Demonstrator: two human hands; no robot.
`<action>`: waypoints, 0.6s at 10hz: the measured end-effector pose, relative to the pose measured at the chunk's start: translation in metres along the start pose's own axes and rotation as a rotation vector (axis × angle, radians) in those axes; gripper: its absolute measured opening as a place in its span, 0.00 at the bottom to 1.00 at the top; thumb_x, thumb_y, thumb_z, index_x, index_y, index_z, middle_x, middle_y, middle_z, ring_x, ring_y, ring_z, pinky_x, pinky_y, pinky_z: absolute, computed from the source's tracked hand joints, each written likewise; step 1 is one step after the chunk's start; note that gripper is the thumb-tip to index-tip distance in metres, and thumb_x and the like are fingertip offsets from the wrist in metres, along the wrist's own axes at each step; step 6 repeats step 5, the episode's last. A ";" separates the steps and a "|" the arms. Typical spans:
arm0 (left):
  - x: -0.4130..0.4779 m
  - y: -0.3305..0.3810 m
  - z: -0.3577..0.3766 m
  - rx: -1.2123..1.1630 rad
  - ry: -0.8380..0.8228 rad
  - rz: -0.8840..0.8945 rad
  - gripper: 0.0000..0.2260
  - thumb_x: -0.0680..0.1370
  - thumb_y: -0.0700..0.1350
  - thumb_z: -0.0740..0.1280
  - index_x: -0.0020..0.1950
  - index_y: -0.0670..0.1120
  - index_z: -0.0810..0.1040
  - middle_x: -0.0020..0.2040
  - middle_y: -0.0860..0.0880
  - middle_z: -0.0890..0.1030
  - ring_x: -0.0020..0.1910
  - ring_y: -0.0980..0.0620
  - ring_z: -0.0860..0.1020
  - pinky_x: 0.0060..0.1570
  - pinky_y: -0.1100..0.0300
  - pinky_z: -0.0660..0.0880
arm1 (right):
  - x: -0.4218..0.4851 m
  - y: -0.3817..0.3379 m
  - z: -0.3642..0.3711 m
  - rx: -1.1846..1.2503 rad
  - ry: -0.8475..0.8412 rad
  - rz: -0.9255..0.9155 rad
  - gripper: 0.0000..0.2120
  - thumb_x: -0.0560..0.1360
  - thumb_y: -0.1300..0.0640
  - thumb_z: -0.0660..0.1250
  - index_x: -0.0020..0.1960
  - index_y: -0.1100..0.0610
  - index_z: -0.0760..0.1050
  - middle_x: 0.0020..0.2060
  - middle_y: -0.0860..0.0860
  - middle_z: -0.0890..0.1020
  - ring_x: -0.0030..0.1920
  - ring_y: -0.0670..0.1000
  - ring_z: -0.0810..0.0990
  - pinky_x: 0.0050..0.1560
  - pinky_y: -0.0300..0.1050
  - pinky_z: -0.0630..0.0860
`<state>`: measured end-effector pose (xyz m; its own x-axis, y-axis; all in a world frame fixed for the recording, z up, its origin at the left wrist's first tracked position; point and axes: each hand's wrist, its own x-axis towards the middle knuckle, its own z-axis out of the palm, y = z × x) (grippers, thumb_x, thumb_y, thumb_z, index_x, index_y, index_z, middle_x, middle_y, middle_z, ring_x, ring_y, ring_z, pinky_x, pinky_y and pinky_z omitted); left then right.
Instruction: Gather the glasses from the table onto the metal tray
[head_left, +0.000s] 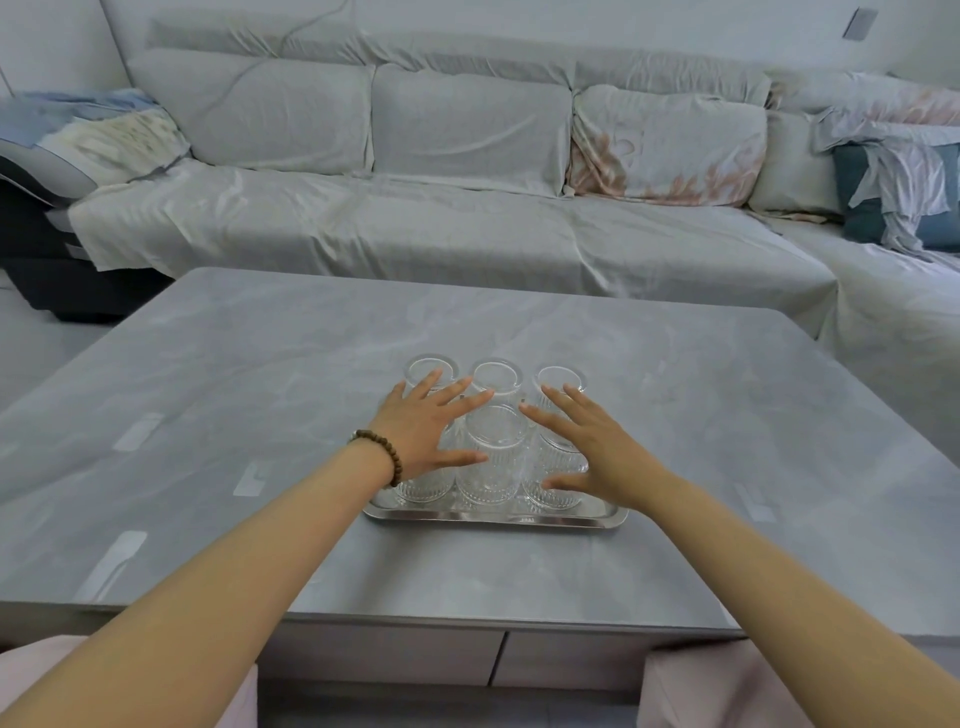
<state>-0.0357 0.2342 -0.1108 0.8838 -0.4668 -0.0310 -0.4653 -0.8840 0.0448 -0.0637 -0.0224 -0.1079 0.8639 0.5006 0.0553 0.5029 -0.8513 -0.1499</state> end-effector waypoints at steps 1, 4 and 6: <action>0.000 0.001 0.000 0.000 -0.005 -0.003 0.37 0.67 0.74 0.49 0.72 0.65 0.41 0.78 0.55 0.48 0.77 0.47 0.44 0.73 0.40 0.48 | 0.001 0.000 0.001 -0.003 0.000 0.007 0.43 0.70 0.42 0.71 0.72 0.36 0.44 0.79 0.50 0.50 0.78 0.54 0.45 0.76 0.49 0.47; -0.007 0.004 -0.011 -0.030 -0.028 -0.006 0.36 0.69 0.73 0.50 0.74 0.63 0.43 0.78 0.54 0.48 0.77 0.47 0.45 0.73 0.40 0.45 | 0.000 -0.004 -0.005 -0.068 -0.025 0.033 0.43 0.69 0.38 0.69 0.76 0.40 0.46 0.79 0.49 0.49 0.78 0.53 0.47 0.76 0.49 0.48; -0.011 0.006 -0.019 -0.059 -0.004 -0.011 0.36 0.69 0.73 0.50 0.74 0.63 0.46 0.78 0.54 0.50 0.77 0.48 0.46 0.73 0.42 0.45 | -0.006 -0.023 -0.031 0.079 0.095 0.052 0.39 0.72 0.41 0.67 0.77 0.47 0.52 0.78 0.49 0.51 0.78 0.51 0.50 0.76 0.47 0.48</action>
